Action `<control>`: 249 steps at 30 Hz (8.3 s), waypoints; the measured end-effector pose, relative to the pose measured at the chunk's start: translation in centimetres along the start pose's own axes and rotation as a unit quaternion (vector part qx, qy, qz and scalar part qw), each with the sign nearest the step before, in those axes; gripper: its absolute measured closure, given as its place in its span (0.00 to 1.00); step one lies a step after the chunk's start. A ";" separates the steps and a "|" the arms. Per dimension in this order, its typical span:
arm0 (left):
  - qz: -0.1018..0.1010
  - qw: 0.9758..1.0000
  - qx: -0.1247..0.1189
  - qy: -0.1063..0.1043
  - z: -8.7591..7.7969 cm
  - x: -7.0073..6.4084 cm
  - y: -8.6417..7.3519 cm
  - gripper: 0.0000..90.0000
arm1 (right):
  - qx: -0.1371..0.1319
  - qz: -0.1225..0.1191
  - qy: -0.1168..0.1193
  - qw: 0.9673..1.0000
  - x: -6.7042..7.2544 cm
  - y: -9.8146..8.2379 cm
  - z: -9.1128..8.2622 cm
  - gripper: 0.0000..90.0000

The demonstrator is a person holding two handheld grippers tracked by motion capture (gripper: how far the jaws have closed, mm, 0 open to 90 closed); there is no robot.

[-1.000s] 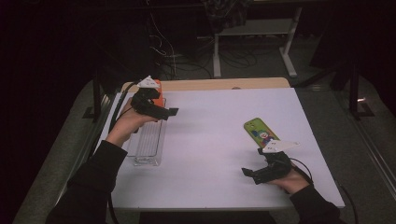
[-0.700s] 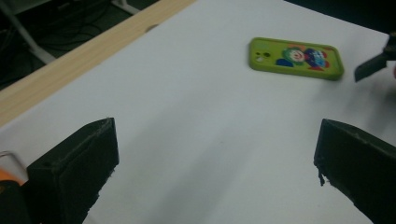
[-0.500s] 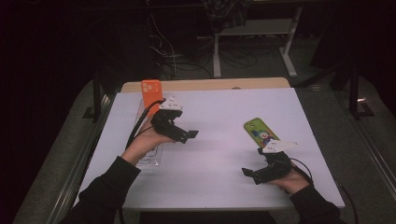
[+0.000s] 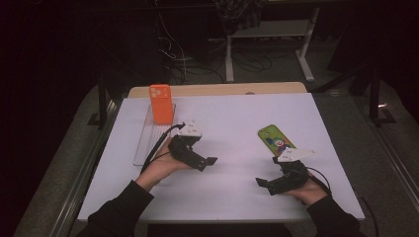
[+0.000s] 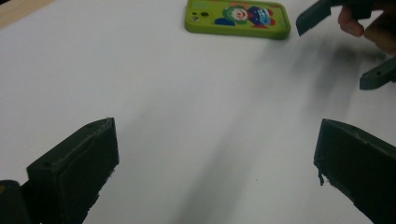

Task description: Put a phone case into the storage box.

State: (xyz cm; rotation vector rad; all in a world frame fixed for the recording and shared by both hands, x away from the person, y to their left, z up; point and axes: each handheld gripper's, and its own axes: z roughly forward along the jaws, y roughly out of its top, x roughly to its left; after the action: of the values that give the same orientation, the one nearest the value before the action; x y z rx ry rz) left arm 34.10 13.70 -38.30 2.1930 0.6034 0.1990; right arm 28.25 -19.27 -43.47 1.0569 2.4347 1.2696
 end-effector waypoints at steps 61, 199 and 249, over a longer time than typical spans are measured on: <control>0.012 0.999 0.034 -0.028 2.0 -1.5 -4.4 0.00 | 0.045 0.053 -0.103 0.992 -7.2 8.7 0.1 0.00; 0.142 0.985 0.036 -0.095 0.3 -0.1 1.9 0.00 | 0.137 -0.193 0.141 0.961 -1.0 10.0 4.4 0.17; 0.201 0.959 0.110 -0.168 2.7 -2.6 0.9 0.16 | 0.158 -0.278 0.204 0.925 4.2 10.9 5.7 0.17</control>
State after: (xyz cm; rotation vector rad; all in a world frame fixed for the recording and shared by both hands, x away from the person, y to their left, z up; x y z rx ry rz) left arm 33.08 10.03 -39.18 2.4747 -0.0157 -0.0356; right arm 33.33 -8.70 -37.82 0.0938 3.0078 0.9906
